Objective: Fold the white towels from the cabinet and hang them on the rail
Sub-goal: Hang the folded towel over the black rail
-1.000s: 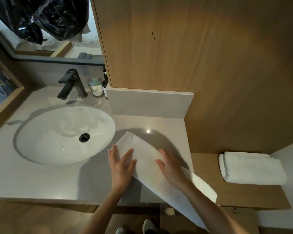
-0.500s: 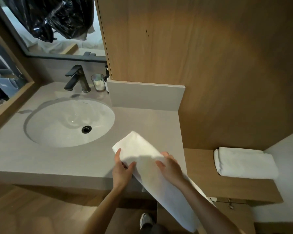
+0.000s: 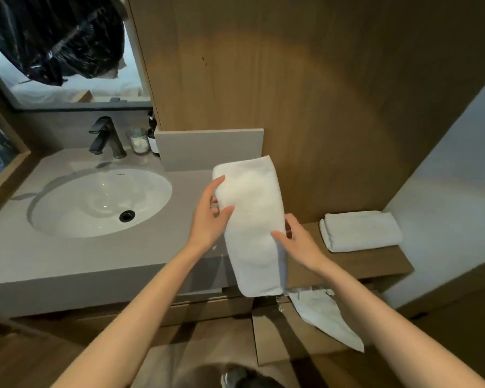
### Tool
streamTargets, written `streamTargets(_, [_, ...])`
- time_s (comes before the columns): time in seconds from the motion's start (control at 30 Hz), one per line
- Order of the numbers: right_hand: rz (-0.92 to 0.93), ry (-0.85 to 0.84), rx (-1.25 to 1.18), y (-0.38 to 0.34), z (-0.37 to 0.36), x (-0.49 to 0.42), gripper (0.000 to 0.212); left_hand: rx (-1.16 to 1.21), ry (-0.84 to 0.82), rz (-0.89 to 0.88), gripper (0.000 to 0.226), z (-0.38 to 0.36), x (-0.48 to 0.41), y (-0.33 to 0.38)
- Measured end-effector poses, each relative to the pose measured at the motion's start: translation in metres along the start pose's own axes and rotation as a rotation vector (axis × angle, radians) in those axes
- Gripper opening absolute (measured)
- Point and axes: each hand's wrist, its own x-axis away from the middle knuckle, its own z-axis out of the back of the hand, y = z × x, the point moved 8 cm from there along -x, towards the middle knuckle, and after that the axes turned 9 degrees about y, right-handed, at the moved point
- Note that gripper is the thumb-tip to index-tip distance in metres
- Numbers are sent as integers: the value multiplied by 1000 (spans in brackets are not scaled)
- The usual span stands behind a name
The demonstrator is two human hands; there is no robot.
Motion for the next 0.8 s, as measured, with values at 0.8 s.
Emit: streamTargets(0.8, [235,412,-448,-149,468,22,56,222,-232,-617,55,-224,-48,459])
